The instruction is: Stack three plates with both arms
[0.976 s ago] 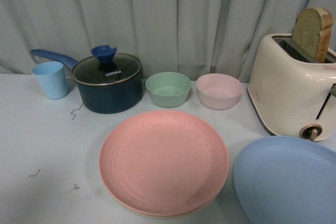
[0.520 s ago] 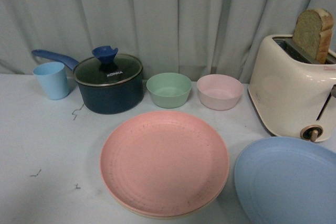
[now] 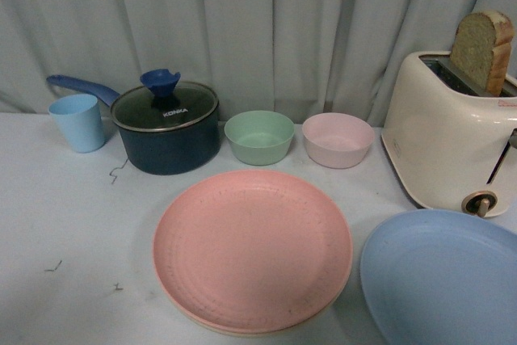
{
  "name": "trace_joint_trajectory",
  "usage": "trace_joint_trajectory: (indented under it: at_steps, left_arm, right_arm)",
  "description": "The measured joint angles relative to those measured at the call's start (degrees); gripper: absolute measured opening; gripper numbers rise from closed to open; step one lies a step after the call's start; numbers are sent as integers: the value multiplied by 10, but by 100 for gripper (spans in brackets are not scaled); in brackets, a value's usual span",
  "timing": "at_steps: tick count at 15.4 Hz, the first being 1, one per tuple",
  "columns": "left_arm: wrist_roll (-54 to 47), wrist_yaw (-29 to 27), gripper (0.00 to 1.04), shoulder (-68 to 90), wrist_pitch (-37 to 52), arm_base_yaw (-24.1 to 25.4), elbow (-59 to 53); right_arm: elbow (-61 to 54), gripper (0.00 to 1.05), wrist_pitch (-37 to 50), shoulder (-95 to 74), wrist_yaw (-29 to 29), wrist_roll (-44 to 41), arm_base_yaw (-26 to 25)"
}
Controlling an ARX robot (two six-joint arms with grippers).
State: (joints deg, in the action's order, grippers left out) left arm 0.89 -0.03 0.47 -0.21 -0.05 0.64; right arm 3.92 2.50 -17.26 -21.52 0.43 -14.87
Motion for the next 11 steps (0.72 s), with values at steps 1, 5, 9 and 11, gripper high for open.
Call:
trace_joint_trajectory:
  at_steps: [1,5,9,11]
  left_arm:
    - [0,0,84,0,0,0,0]
    - [-1,0,98,0,0,0,0]
    - [-1,0,98,0,0,0,0]
    - [-1,0,98,0,0,0,0]
  right_arm:
    - [2,98,77,-64,-36,0,-51]
    - [35,98,372,-433,43,-1,-149]
    - [115,98,356,-687,116,25,-87]
    - [204,98,329,-830,162,63,-25]
